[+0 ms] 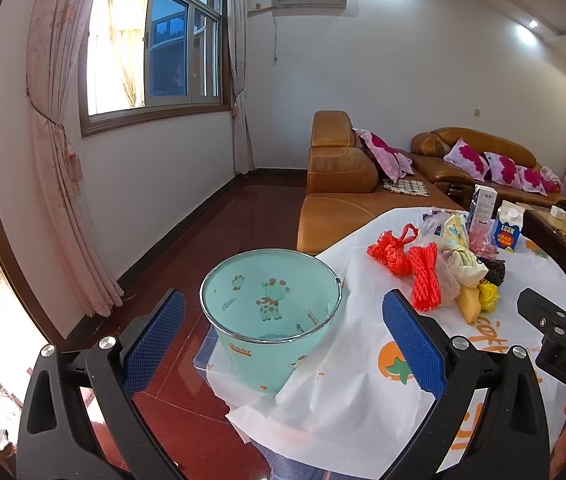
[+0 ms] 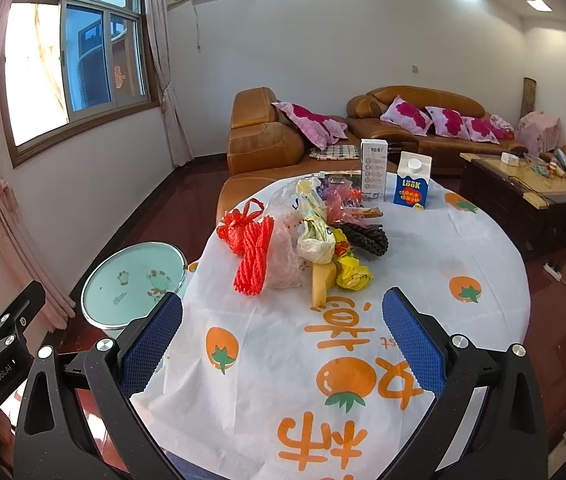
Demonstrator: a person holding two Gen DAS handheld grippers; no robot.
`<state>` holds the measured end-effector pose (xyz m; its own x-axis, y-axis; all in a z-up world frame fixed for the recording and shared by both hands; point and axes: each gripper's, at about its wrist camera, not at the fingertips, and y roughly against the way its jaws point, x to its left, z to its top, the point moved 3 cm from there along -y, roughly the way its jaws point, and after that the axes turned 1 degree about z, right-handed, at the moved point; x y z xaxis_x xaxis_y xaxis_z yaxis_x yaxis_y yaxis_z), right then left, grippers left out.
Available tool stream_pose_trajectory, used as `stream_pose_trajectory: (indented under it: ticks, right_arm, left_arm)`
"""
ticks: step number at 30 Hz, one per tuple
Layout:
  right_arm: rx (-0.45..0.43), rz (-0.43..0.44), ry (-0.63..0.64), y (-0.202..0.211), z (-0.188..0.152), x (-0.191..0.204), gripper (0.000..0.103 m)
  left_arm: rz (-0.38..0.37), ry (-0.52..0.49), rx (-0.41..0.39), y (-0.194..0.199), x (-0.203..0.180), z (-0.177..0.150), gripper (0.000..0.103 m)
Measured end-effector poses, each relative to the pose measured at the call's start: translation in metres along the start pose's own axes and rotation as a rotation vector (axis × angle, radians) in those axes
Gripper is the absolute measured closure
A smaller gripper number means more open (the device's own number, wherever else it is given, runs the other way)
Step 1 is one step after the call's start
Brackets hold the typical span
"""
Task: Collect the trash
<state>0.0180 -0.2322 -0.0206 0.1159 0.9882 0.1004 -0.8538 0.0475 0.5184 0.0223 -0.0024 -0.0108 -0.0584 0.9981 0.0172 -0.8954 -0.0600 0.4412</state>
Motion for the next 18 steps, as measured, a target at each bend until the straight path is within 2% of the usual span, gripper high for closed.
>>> stream_pose_trajectory:
  ticks: [18]
  right_arm:
    - [-0.009,0.000,-0.007,0.0017,0.0001,-0.0013,0.004]
  left_arm:
    - [0.000,-0.001,-0.001,0.0005,-0.0002,-0.0003,0.006]
